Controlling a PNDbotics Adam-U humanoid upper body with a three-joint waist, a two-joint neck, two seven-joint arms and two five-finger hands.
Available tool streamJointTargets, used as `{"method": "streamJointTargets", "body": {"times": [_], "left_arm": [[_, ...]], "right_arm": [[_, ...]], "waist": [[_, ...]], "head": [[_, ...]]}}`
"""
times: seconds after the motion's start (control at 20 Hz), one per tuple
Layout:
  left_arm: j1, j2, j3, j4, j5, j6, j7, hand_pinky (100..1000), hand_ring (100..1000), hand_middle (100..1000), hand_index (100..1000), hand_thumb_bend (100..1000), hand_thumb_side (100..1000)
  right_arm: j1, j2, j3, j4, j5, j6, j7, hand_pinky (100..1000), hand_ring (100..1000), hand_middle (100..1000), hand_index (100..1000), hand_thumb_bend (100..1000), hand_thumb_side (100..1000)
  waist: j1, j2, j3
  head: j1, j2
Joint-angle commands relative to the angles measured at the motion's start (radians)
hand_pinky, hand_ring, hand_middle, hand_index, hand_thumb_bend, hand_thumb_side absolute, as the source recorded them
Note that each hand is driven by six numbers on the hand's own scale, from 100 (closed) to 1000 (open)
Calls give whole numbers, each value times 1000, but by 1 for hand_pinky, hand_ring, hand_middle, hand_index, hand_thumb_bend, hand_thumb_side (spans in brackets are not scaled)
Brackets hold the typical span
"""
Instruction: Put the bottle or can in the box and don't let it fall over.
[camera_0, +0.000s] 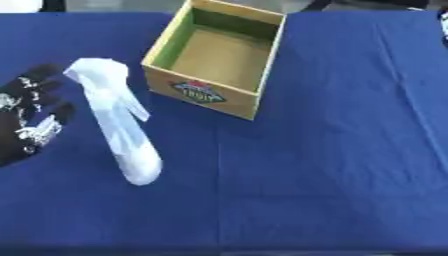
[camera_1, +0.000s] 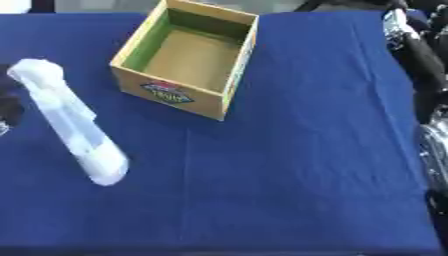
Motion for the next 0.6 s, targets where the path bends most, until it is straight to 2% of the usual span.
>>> {"method": "streamJointTargets", "body": {"times": [0.05, 0.4, 0.6], "left_arm": [[-8, 36, -2, -18, 7, 11, -20, 1000, 1000, 1000, 1000, 278, 474], [-1, 50, -15, -9, -5, 37, -31, 1000, 1000, 1000, 1000, 303, 499], [3, 49, -22, 0, -11, 27, -19, 1000, 1000, 1000, 997, 321, 478]], "right_arm": [[-12, -19, -6, -22, -6, 4, -1, 1000, 994, 1000, 1000, 100, 498], [-11, -20, -3, -22, -7, 6, 0, 1000, 990, 1000, 1000, 100, 501], [-11, -19, -4, -22, -7, 5, 0, 1000, 989, 1000, 1000, 100, 501]], "waist": [[1, -13, -1], [2, -12, 0], [3, -13, 0]], "head": [[-1, -18], [-1, -21], [0, -23]]}}
